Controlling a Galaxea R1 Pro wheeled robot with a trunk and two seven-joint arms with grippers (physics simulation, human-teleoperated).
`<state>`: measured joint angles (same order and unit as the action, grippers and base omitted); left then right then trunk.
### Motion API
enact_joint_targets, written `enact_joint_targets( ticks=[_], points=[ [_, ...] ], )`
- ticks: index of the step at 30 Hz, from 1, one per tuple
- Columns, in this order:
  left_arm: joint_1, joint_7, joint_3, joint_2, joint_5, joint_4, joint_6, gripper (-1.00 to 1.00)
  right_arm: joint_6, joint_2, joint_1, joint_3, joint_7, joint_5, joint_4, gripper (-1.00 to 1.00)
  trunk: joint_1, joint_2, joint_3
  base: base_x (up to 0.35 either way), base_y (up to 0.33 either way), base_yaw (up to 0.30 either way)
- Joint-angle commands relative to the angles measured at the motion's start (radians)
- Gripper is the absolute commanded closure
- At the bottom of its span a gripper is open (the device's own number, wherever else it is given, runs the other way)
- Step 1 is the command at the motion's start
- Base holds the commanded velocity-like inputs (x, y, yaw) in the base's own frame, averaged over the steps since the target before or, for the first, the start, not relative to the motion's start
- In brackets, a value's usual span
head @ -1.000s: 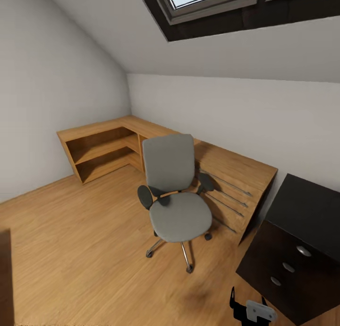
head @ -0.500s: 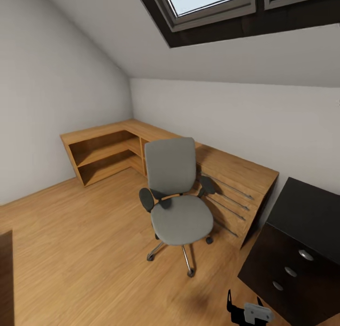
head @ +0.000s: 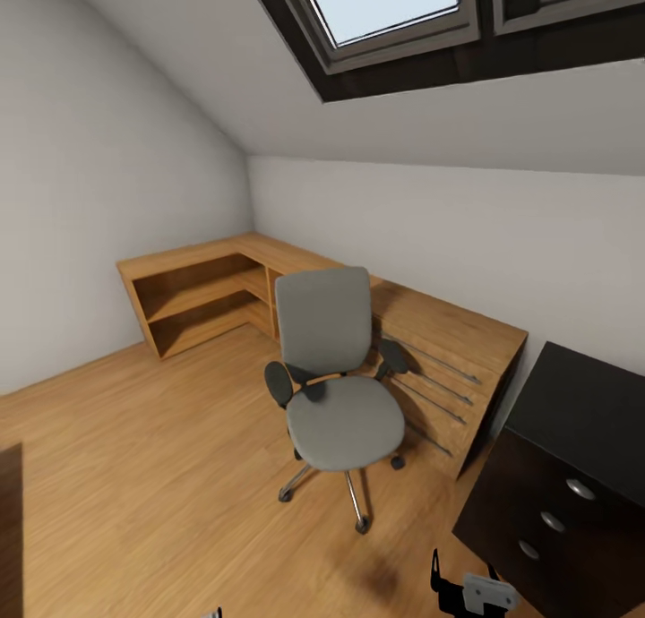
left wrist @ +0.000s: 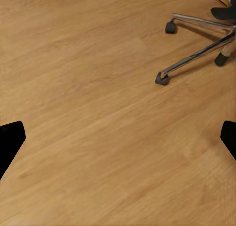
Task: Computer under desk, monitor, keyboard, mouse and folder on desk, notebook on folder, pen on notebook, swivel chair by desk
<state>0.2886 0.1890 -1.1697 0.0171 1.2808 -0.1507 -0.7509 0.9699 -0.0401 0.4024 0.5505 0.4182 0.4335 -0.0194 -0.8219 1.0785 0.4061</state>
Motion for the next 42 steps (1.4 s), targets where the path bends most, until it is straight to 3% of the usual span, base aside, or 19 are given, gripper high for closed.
enact_joint_targets(
  ticks=[1, 25, 42],
  points=[
    [0.0, 0.01, -0.009, 0.001, 0.002, -0.003, -0.003, -1.0, 0.002, 0.0, 0.001, 0.008, 0.005, 0.004, -0.002, -1.0, 0.0, 0.001, -0.001, 0.0, 0.0, 0.063],
    [0.0, 0.011, -0.008, 0.0, 0.002, -0.003, 0.002, -1.0, -0.068, 0.0, 0.001, 0.004, 0.006, 0.01, 0.005, -1.0, 0.0, 0.001, -0.017, 0.0, 0.0, 0.125],
    [0.0, 0.013, -0.008, 0.003, 0.005, -0.003, 0.003, -1.0, -0.071, -0.005, 0.001, 0.003, 0.007, 0.015, 0.006, -1.0, 0.0, 0.001, -0.017, 0.0, 0.0, 0.257]
  ],
)
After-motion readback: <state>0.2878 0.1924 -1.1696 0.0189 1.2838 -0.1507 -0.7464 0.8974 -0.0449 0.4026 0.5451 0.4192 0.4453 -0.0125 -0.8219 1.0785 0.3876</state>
